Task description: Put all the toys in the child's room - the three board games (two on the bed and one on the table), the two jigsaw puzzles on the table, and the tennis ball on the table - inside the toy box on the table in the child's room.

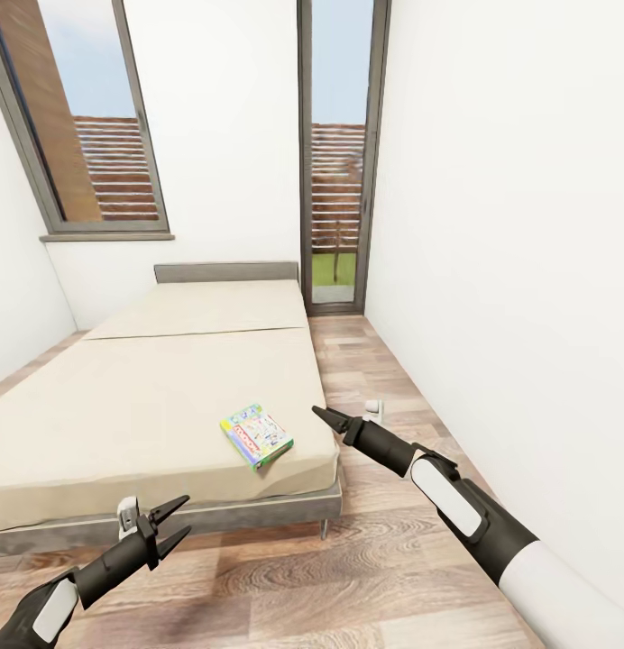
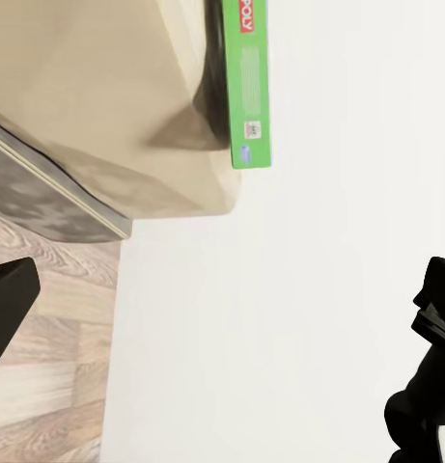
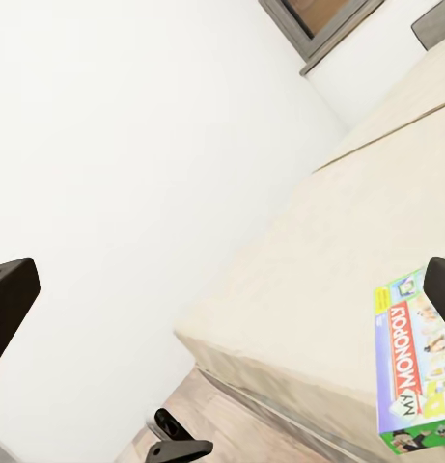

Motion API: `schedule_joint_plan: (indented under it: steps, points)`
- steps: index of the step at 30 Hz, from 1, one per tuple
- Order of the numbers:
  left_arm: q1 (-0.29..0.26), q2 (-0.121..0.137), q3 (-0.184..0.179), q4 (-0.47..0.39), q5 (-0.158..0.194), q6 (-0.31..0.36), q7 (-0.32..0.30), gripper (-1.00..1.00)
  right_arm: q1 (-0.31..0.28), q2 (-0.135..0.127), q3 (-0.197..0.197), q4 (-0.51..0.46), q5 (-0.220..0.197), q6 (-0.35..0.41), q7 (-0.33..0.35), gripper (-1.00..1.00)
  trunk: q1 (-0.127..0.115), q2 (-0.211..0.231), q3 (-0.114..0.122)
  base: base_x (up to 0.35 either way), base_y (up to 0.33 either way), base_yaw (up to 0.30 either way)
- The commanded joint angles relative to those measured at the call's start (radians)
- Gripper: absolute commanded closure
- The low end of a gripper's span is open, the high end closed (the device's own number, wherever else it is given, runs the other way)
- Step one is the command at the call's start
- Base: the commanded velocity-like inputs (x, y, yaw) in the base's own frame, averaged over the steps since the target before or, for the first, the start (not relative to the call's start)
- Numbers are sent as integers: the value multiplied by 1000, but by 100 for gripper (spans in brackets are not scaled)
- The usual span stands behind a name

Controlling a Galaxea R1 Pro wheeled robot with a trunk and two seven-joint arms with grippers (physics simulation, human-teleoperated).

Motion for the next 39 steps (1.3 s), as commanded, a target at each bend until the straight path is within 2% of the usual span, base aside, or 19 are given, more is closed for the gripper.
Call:
schedule_joint_plan:
  steps: [1,12,25,39]
  points:
    - [-1,0,1,0,2,7,-1,-100,-1,-1,2,0,-11,7,1,-100,0,0,-1,0,-56,0]
    - [-1,0,2,0,2,9,-1,-100,-1,-1,2,0,-11,7,1,-100,0,0,-1,0,-125,0]
    - [-1,0,20,0,8,5,-1,-100,-1,-1,2,0,-11,7,1,-100,0,0,-1,52,-23,0]
    - [-1,0,21,0,9,2,-1,-100,-1,-1,2,0,-11,7,1,-100,0,0,-1,46,-24,0]
